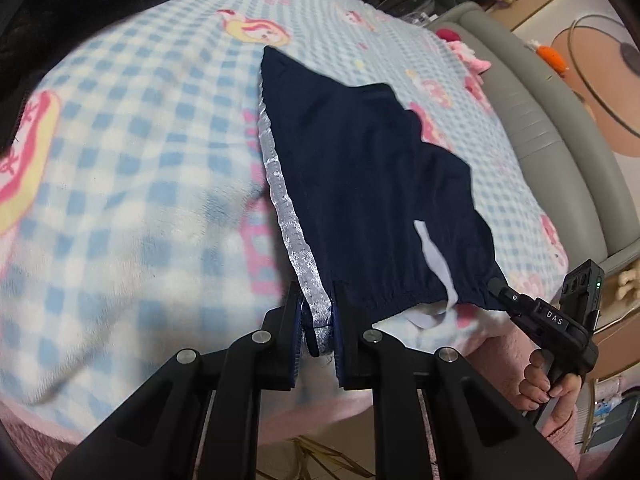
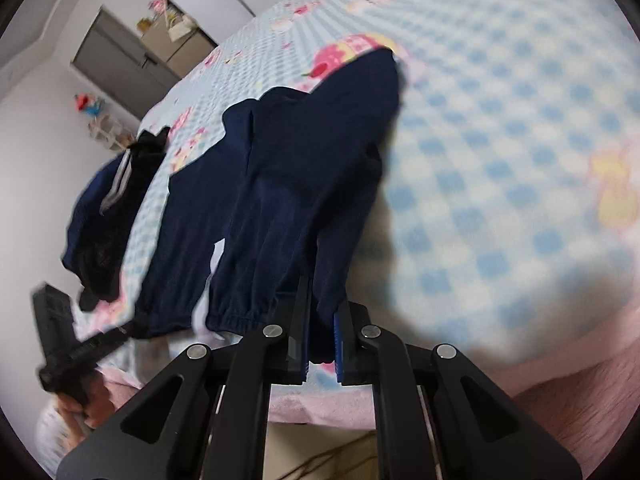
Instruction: Fold clothes
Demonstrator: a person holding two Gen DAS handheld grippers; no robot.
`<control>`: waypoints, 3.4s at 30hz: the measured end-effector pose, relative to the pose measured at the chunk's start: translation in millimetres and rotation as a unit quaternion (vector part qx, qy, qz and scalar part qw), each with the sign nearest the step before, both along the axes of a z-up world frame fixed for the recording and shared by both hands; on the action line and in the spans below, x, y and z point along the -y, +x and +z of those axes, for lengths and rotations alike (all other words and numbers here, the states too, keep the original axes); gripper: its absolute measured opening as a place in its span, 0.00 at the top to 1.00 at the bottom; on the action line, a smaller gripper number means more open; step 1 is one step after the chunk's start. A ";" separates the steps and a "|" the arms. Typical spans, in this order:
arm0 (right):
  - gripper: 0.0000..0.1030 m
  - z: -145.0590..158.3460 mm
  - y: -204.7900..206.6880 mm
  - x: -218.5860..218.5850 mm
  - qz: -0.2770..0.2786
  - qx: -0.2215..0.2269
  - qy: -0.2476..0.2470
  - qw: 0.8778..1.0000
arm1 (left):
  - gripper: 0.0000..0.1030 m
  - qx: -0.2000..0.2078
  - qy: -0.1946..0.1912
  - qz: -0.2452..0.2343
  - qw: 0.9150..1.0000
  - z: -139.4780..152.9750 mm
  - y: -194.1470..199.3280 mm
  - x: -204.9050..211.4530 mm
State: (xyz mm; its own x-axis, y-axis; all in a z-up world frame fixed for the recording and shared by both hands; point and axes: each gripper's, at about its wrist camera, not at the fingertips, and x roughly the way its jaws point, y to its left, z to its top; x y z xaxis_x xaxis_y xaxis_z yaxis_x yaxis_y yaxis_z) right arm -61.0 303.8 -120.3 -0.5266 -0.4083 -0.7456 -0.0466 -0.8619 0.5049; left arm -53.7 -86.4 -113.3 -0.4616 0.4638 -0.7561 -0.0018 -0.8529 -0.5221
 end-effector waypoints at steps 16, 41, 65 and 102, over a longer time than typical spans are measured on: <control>0.76 27.8 5.5 -8.2 -0.022 -0.053 0.109 0.992 | 0.75 -0.002 -0.058 0.002 0.998 2.4 -1.9 -1.0; 0.68 31.0 -72.7 39.0 0.095 -0.043 0.108 0.989 | 0.72 -0.034 -0.080 -0.046 0.995 13.2 -72.0 -8.7; 0.68 3.3 -268.3 140.1 0.179 -0.007 0.165 0.970 | 0.90 -0.025 -0.051 -0.021 0.998 -27.5 -216.6 -4.3; 0.96 -2.7 -275.8 135.4 0.126 -0.060 0.242 0.960 | 0.70 -0.098 -0.036 0.035 0.994 0.9 -198.3 57.2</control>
State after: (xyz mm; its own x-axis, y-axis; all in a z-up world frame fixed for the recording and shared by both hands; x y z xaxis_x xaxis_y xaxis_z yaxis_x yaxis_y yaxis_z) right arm -336.8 168.4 -123.0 -0.5495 -0.1558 -0.8208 0.2281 -0.9731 0.0321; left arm -252.0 -143.6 -112.4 -0.6320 0.3737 -0.6789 -0.0370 -0.8896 -0.4552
